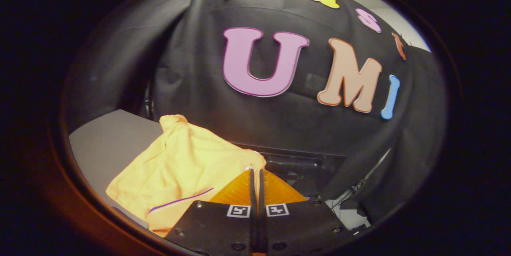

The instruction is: Put the clothes into the washing machine and then close the washing machine lid.

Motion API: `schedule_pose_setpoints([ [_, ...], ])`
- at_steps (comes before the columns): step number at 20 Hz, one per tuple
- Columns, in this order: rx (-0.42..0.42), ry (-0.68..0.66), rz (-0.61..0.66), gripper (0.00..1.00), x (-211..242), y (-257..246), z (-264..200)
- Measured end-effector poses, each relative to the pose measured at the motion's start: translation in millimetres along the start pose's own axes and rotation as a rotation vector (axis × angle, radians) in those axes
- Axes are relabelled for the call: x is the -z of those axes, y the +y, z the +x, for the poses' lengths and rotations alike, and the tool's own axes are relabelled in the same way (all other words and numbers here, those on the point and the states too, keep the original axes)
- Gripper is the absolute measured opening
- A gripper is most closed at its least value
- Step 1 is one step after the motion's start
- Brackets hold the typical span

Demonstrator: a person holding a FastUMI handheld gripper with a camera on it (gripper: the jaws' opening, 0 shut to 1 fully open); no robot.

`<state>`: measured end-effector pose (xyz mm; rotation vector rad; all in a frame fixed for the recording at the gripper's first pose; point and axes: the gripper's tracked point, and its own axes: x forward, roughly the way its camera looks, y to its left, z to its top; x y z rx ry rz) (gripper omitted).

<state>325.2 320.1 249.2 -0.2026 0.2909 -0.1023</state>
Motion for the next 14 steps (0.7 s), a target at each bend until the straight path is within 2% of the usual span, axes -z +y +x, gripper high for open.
schedule_pose_setpoints([
  [3,0.026,0.036,0.076,0.0,32,-29,20],
  [7,0.099,0.065,0.071,0.02,58,-56,35],
  [8,0.116,0.049,0.071,0.06,58,-64,37],
  [14,0.127,0.017,0.07,0.07,52,-74,34],
])
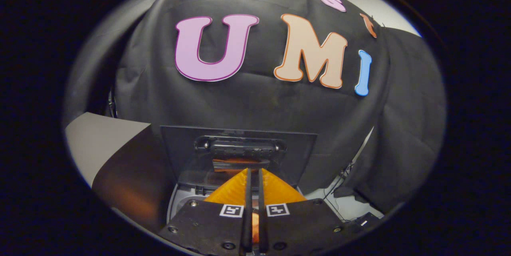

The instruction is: Put the clothes into the washing machine and then close the washing machine lid.

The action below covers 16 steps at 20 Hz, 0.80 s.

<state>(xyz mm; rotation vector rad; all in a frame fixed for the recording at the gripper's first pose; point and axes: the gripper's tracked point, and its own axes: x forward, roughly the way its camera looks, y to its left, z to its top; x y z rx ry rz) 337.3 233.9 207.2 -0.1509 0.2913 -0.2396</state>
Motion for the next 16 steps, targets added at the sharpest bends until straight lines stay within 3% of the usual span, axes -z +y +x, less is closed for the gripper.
schedule_pose_setpoints([
  [5,-0.013,0.002,-0.022,0.07,2,6,6],
  [7,-0.02,0.007,-0.012,0.14,4,9,13],
  [10,-0.029,-0.011,0.015,0.17,-6,13,18],
  [12,-0.024,-0.033,0.021,0.25,-15,14,25],
  [16,-0.056,-0.054,0.033,0.6,-36,30,35],
])
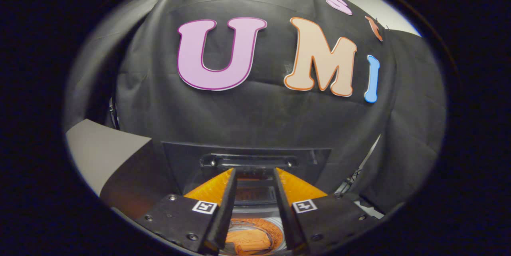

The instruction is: Put the clothes into the washing machine and then close the washing machine lid.

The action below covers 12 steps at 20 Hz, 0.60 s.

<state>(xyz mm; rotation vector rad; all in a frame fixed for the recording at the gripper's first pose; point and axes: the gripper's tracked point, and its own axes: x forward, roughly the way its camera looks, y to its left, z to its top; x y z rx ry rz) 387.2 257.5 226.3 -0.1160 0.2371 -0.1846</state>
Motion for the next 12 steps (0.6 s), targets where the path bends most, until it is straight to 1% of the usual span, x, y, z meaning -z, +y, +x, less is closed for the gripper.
schedule_pose_setpoints([
  [3,-0.04,-0.006,0.0,0.87,-13,17,13],
  [4,-0.037,-0.018,-0.005,0.91,-19,21,18],
  [5,-0.036,-0.034,-0.01,0.93,-27,23,22],
  [8,-0.049,-0.08,0.007,0.93,-46,35,37],
  [12,-0.049,-0.072,0.002,0.94,-52,44,67],
])
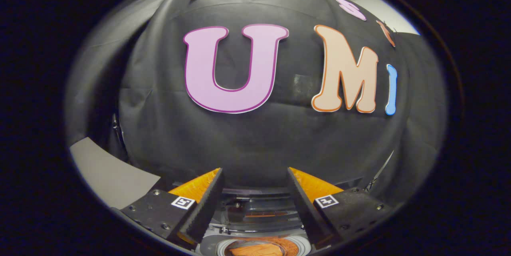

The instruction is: Put the clothes into the washing machine and then close the washing machine lid.

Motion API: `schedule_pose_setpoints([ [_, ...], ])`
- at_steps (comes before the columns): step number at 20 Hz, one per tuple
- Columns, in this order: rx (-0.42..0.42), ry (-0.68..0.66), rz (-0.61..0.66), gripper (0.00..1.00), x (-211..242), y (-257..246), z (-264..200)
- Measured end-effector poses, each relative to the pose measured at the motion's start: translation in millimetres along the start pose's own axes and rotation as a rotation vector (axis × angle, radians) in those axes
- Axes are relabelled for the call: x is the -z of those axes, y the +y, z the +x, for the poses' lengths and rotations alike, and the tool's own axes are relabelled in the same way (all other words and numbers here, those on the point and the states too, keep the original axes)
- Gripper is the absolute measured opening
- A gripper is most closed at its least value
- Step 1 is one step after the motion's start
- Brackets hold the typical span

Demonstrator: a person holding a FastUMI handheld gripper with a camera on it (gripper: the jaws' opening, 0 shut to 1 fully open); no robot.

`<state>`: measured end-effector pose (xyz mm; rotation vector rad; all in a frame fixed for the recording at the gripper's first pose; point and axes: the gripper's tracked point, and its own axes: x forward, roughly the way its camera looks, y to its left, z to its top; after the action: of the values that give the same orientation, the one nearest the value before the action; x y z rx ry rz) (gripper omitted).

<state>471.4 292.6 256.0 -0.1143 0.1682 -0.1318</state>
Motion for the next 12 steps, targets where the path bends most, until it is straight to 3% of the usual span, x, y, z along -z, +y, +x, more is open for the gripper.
schedule_pose_setpoints([
  [7,0.029,0.074,-0.057,0.96,28,2,26],
  [12,0.023,0.08,-0.015,0.97,30,3,23],
])
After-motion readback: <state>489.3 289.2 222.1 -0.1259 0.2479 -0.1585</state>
